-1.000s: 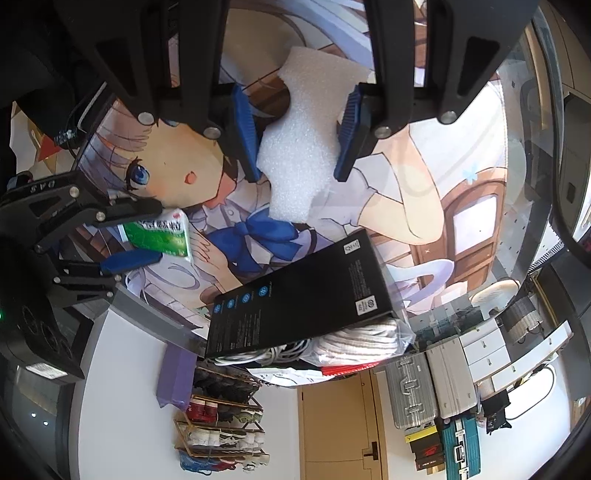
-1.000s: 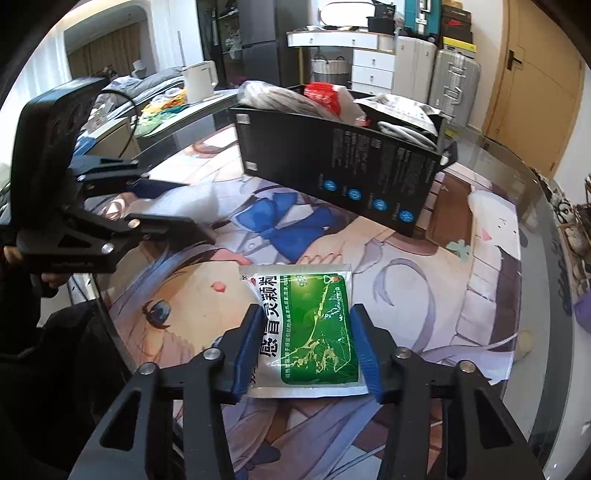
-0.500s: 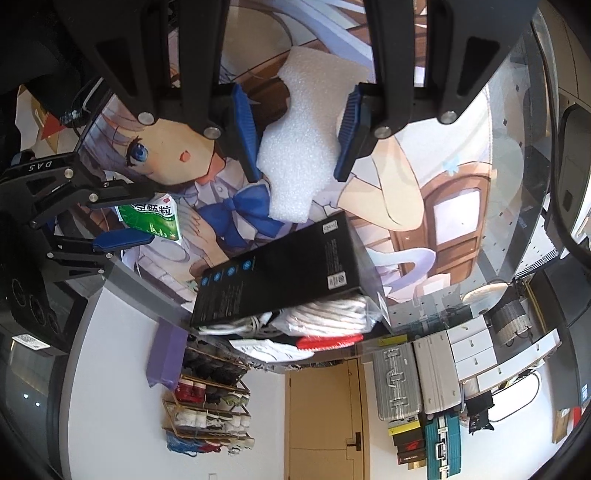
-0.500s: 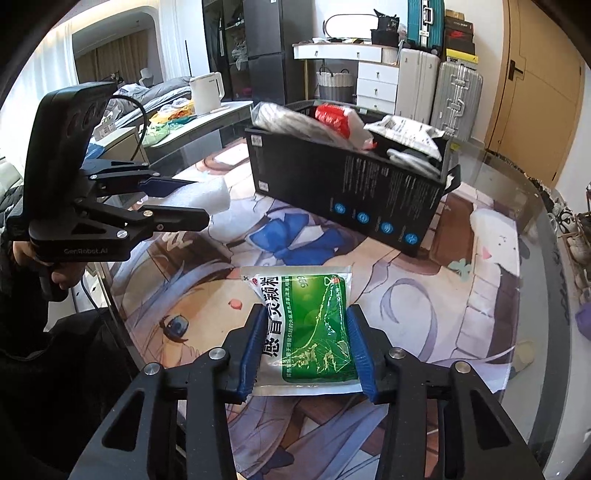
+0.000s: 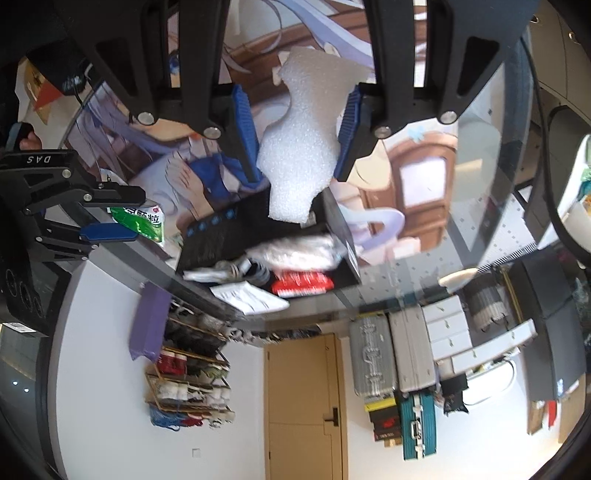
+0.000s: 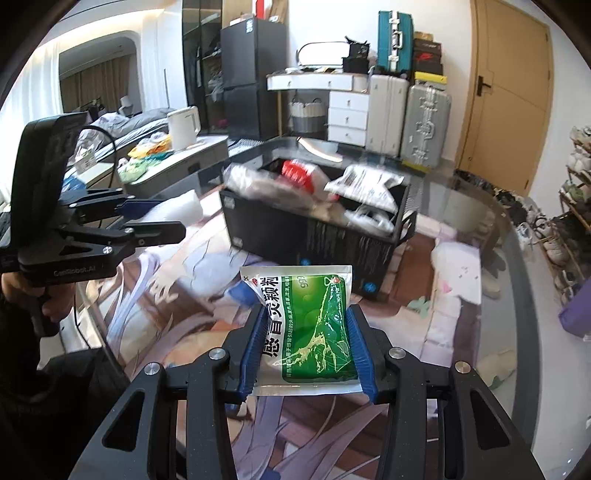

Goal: Organize soft objects
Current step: 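Lift the green sachet and white foam and carry both over the black box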

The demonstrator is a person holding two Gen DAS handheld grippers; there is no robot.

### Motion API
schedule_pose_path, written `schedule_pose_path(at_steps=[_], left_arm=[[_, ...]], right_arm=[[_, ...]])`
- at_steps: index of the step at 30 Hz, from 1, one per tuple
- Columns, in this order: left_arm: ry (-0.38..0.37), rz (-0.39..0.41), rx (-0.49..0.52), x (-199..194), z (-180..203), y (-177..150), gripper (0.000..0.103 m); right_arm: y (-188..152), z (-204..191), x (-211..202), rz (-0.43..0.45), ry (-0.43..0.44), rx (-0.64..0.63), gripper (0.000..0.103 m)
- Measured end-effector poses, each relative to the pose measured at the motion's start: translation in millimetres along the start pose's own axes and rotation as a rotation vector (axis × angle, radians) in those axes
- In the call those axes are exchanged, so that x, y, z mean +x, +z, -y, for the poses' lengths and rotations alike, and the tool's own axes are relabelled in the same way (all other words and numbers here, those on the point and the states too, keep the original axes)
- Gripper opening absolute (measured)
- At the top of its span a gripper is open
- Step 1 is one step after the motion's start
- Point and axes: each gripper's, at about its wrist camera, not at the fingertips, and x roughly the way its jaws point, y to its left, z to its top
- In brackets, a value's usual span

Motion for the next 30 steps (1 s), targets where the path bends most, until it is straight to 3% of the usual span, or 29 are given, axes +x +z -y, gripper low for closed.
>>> schedule_pose_path(at_steps=[10,30], left_arm=[[0.050,0.048,0.027,-5.4,5.5,20.3,0.039],[0.064,0.075,-0.027,20.6,-15.0,47.9,0.039]], right_arm=[[28.6,2.3,-11.4,0.075,-0.095,0.001,0.044],[63.8,9.2,8.5,0.137,-0.037,0.013,0.044]])
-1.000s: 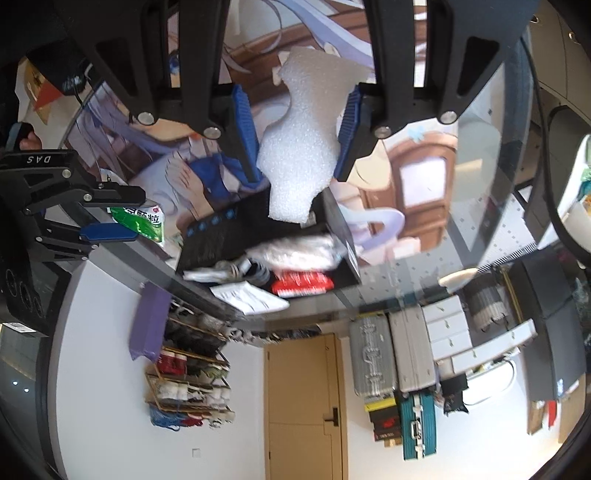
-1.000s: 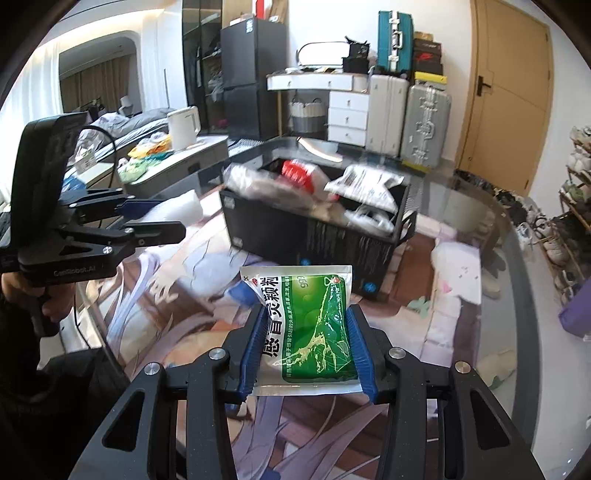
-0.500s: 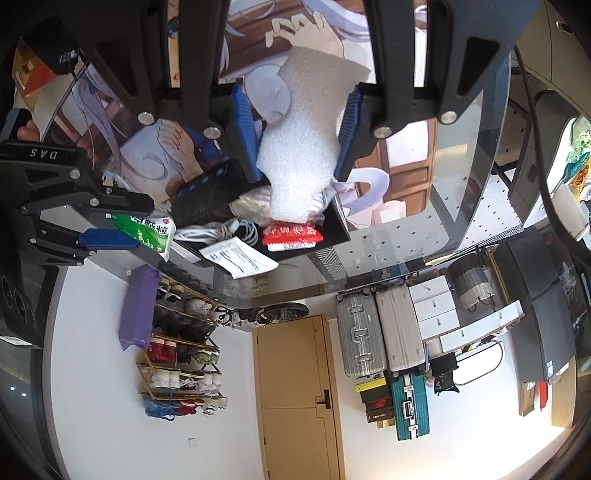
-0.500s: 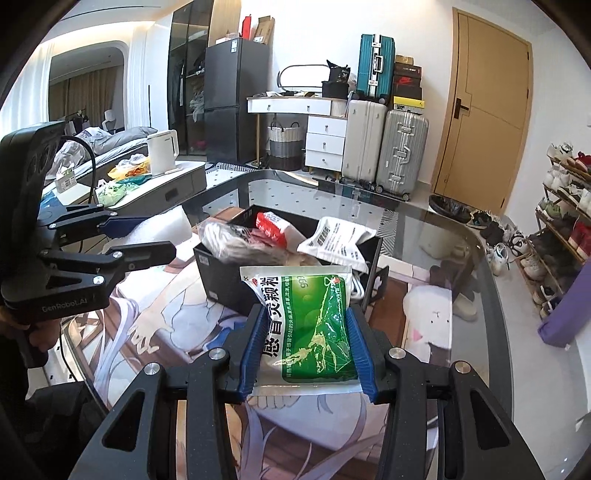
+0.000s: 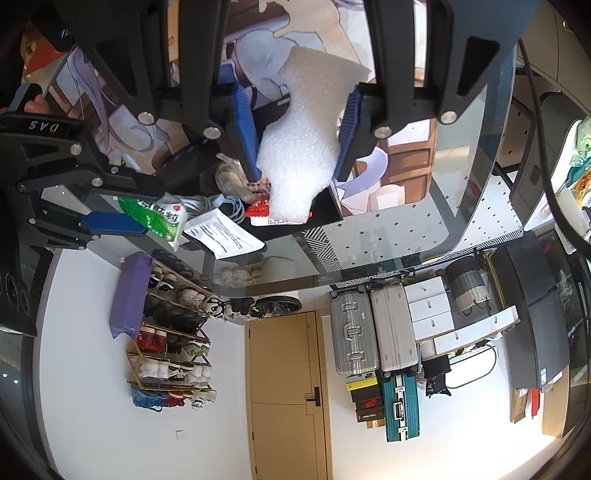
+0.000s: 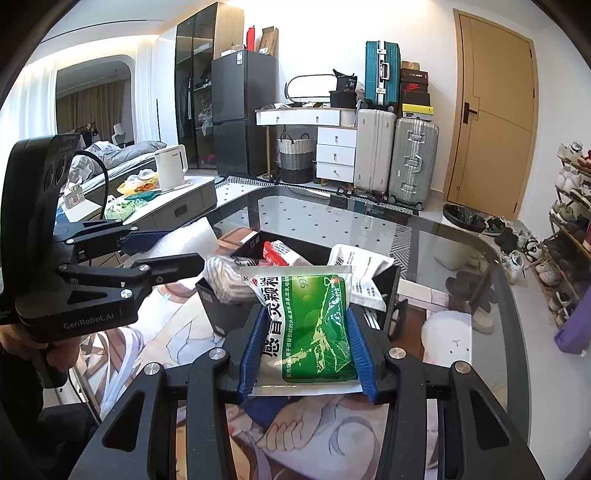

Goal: Organize soft objects
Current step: 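Lift the green sachet and white foam and carry both over the black box, then lower the sachet and foam into the black box and open both grippers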

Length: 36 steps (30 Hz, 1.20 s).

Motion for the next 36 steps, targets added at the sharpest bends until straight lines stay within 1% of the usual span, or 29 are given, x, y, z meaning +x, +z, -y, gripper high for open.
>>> schedule_pose_path(at_steps=[3,10,17,19,24,28,33,35,36], left_arm=[[0.005,-0.008,-0.002,8.6,-0.1,0.8,0.039],[-0.018,-0.017,-0.007,25.5,-1.2,1.7,0.039],[-0.031,-0.048,0.000,49.4,4.8,3.3,0.039],[-0.013,-0.050,0.008,54.2,4.7,1.9,0.039],[-0.011,-0.055,0.010,61.4,5.4,5.1,0.039],[0.007,-0.051,0.039,65.0,10.9,3.6,0.039],[0.002,-0.047,0.044,66.1,10.3,3.1,0.039],[0.005,-0.040,0.052,65.4,10.8,1.4,0.039],[0.007,-0.038,0.055,64.9,11.2,0.4,0.039]], right_arm=[[3.1,3.4,9.5,-0.001,-0.002,0.007,0.044],[10.4,11.9,33.0,-0.003,-0.009,0.037,0.044],[11.2,20.0,53.9,-0.008,-0.013,0.070,0.044],[10.5,21.1,60.0,-0.014,-0.011,0.071,0.044],[11.6,17.7,67.6,-0.022,-0.013,0.054,0.044],[12.9,19.3,74.7,-0.030,-0.014,0.054,0.044],[12.7,19.6,76.5,-0.039,-0.015,0.056,0.044],[11.9,19.9,76.6,-0.043,-0.016,0.064,0.049],[11.1,20.4,76.4,-0.045,-0.017,0.068,0.050]])
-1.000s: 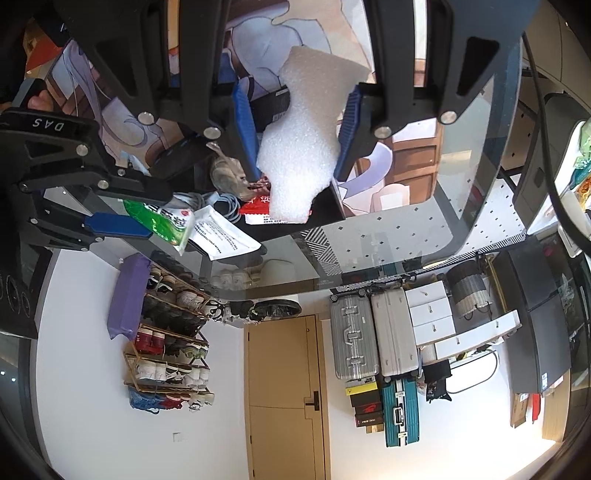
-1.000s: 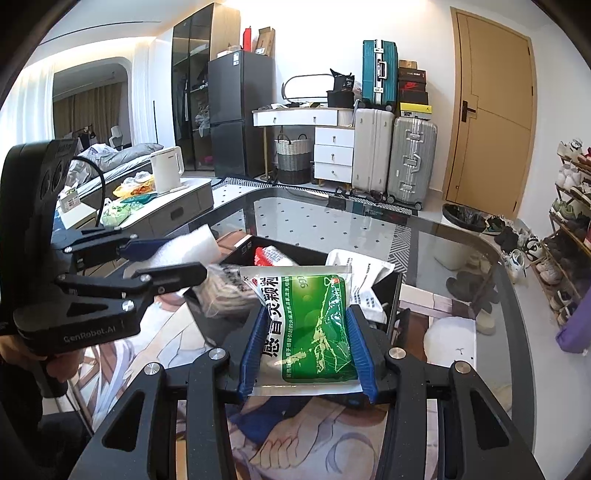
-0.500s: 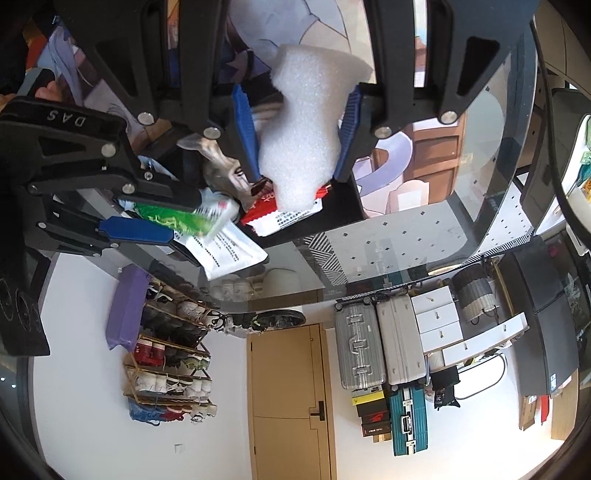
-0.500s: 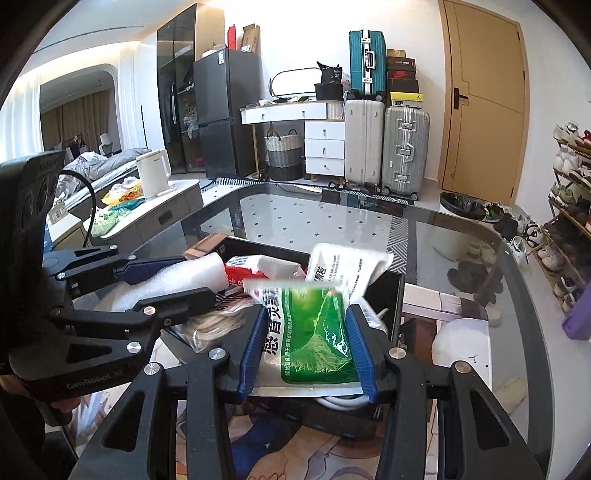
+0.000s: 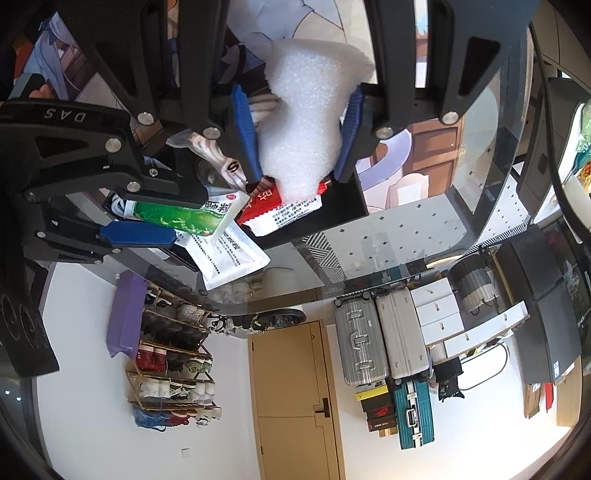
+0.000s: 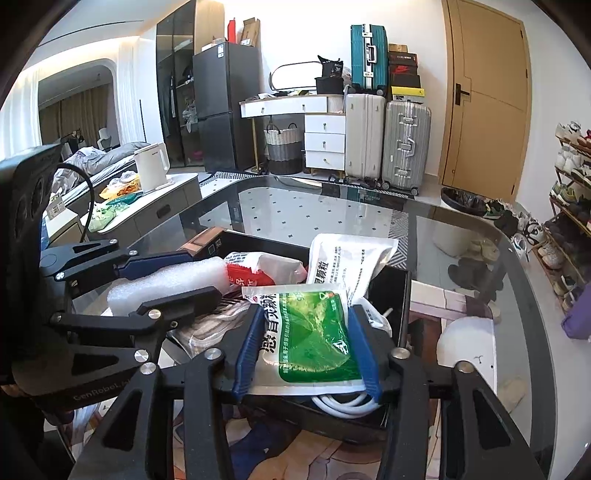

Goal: Organize soft objects
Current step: 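Lower the sachet and foam into the black box and open both grippers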

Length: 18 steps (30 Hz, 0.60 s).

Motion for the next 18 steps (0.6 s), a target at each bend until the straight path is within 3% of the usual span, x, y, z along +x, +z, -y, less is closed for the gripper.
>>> schedule_pose_path(at_steps=[4,7,8,11,15,18], left_arm=[[-0.021,-0.001,-0.020,-3.3,-3.5,0.4,0.042],[-0.023,0.006,-0.013,-7.8,-2.6,1.1,0.052],[-0.012,0.014,-0.010,-10.6,-2.4,0.4,0.062],[-0.035,0.027,-0.019,-18.6,-4.1,0.9,0.066],[-0.018,0.056,-0.019,-32.0,-6.1,0.0,0.092],[-0.012,0.071,-0.013,-40.8,-8.4,-2.4,0.095]], right_arm=[[-1.7,0.4,-5.4,0.009,-0.007,-0.013,0.053],[-3.0,-3.8,-12.9,0.019,-0.019,-0.045,0.070],[-4.2,-4.9,-16.9,0.027,-0.027,-0.057,0.079],[-7.5,-6.0,-30.0,0.063,-0.032,-0.071,0.087],[-11.6,-3.9,-45.2,0.084,-0.039,-0.059,0.098],[-16.7,0.1,-53.3,0.096,-0.036,-0.043,0.102]])
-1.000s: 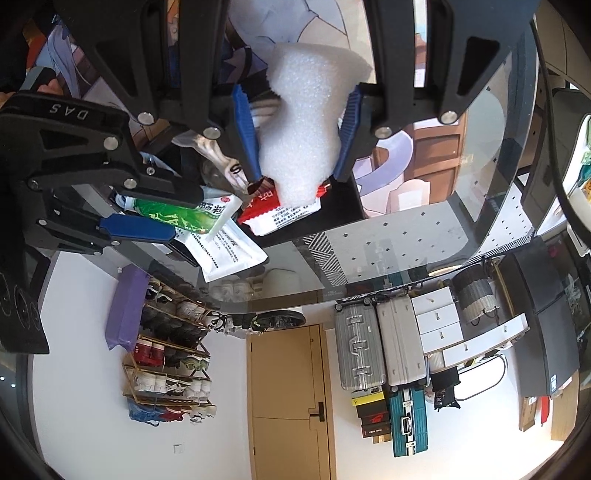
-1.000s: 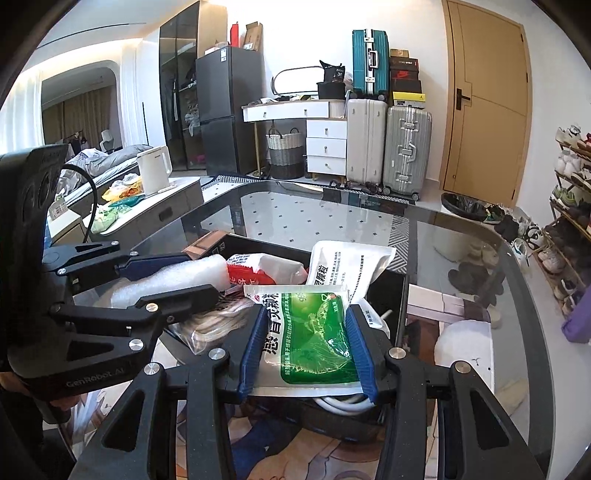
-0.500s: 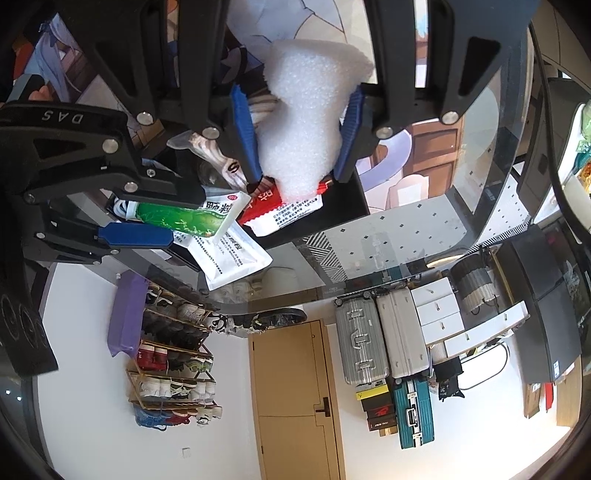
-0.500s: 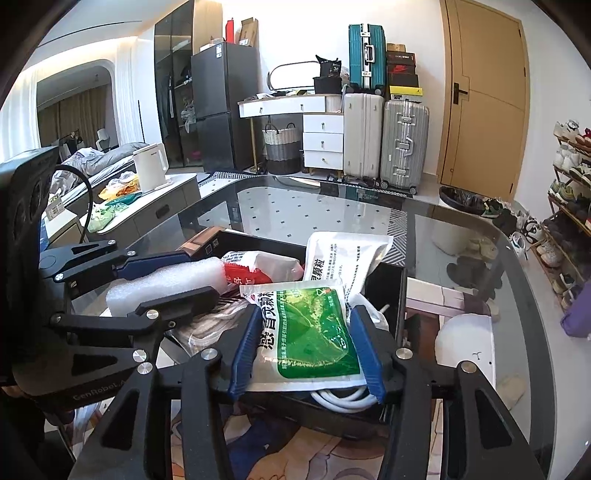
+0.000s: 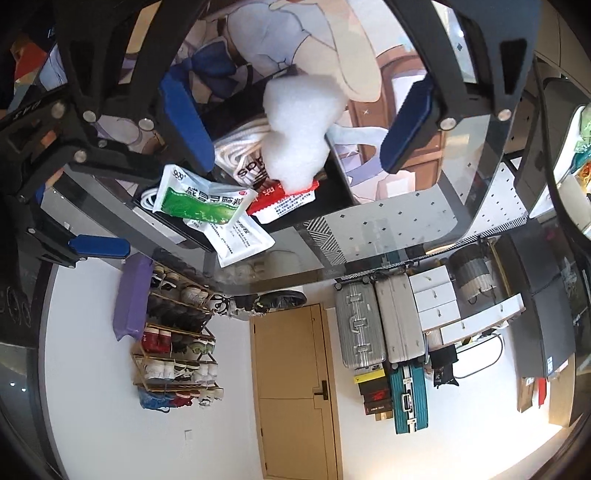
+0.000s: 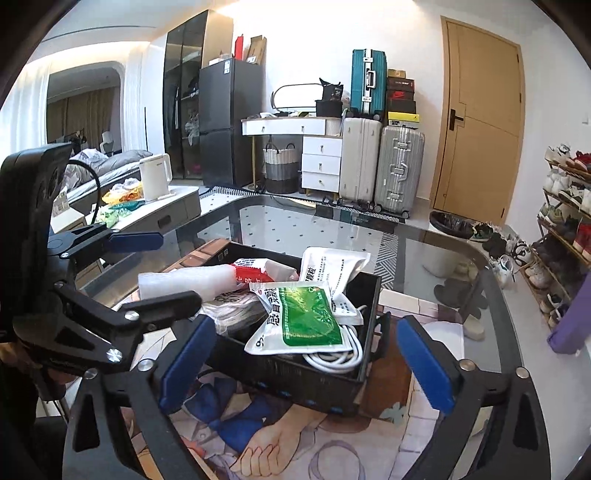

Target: Organize soft objects

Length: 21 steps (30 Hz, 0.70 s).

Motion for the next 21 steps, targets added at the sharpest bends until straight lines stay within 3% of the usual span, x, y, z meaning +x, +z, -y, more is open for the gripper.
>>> schedule_pose_path(at_steps=[3,16,21], left_arm=[[0.027,0.029,-0.006,-8.4,-2.1,-5.4,0.103],[0.100,0.044,-0.026,-18.9,-11.2,-36.2,0.103],[0.095,0.047,-0.042,-18.4,-13.0,-47.0,0.103]], right_arm=[[-3.4,1.2,-5.5,0.010,-0.008,0.011,0.102],[-22.7,-7.3,-25.4,0.066,0.028,0.064,0.102],[-27.2,-10.3,-25.9,0.078,0.039,0.059,0.103]])
